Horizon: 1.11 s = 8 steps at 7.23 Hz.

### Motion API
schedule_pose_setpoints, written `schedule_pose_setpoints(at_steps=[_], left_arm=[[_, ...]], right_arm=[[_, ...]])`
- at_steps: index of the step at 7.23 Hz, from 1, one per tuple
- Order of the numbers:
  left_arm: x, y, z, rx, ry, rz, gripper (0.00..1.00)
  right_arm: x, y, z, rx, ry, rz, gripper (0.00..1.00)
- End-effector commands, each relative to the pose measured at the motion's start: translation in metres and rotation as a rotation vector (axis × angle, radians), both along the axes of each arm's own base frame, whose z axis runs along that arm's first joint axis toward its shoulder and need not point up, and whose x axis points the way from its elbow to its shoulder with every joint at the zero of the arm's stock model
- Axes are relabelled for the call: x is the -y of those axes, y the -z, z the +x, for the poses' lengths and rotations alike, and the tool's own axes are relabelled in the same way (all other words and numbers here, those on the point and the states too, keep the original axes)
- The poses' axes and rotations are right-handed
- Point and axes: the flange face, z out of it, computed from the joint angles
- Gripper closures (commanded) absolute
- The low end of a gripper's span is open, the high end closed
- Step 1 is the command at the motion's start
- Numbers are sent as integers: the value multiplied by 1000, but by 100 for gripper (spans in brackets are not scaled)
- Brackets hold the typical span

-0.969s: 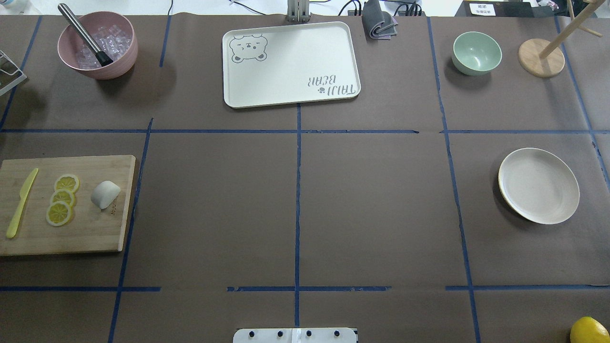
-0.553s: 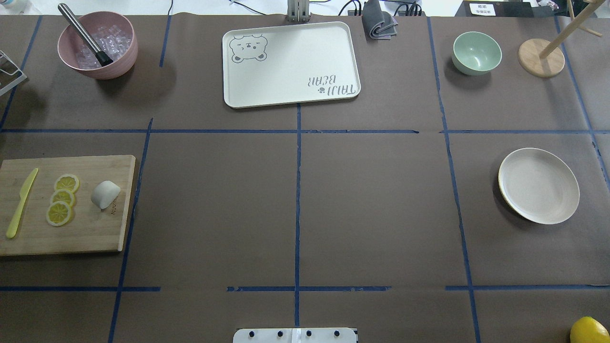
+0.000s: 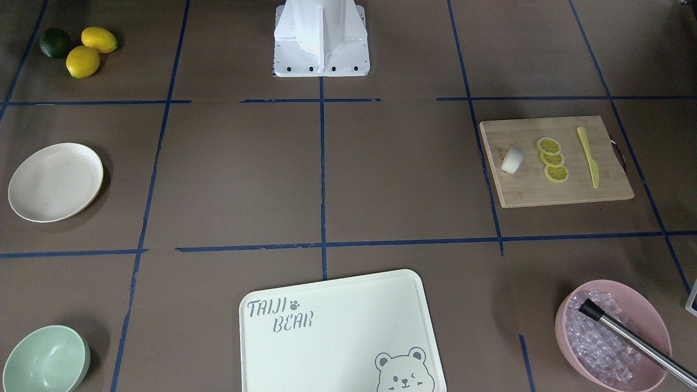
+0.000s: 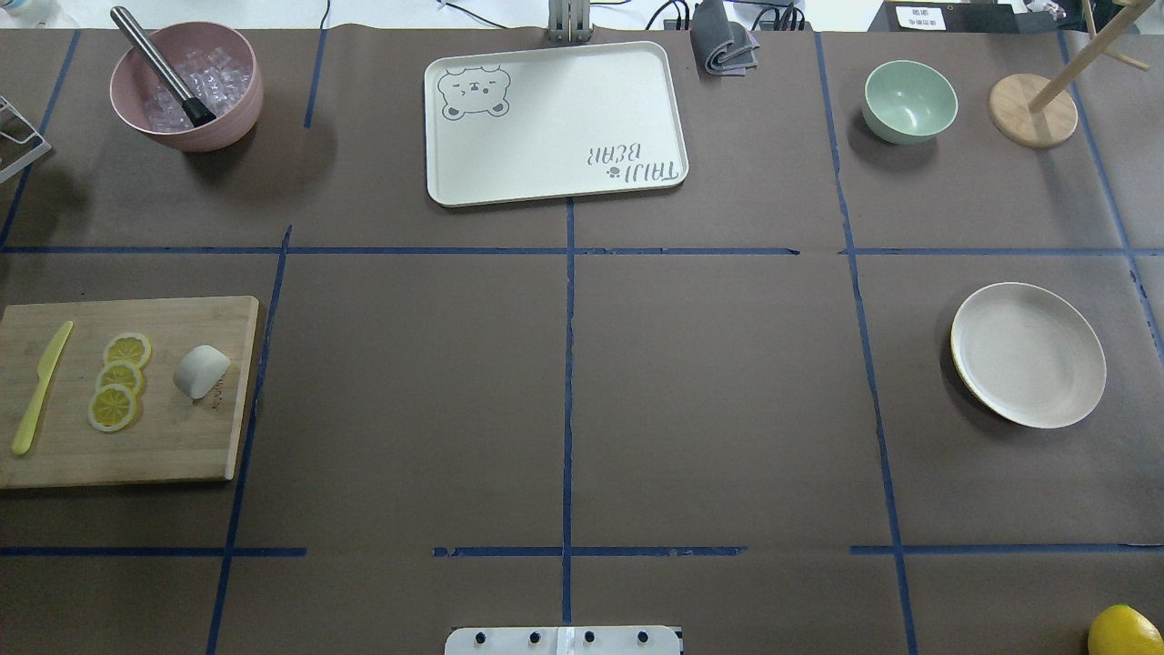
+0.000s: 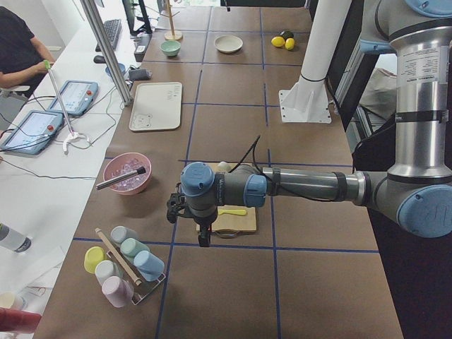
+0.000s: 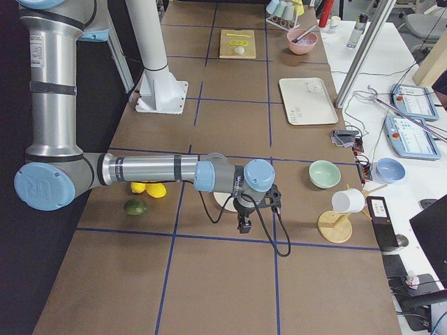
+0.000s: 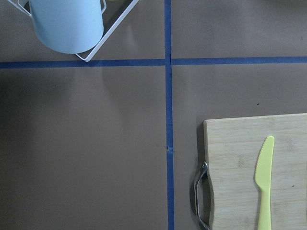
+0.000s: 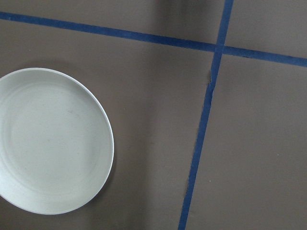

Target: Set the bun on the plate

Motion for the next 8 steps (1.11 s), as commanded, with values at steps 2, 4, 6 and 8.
schedule_pose_setpoints(at_steps=[2,4,6,8], left_arm=[[-1,-1,1,-14,-3,-1,0],[-1,-1,1,-11,-3,2,0],[-1,0,1,-10,-3,4,0],[-1,1,1,-10,-3,7,0]], right_arm=[[3,3,-4,1,-16,-9,0],[12,-2,-36,4,-183,-65,0],[13,-31,-77,58,-295,-82,1],[6,-26,-114,96,-338,-112,1]])
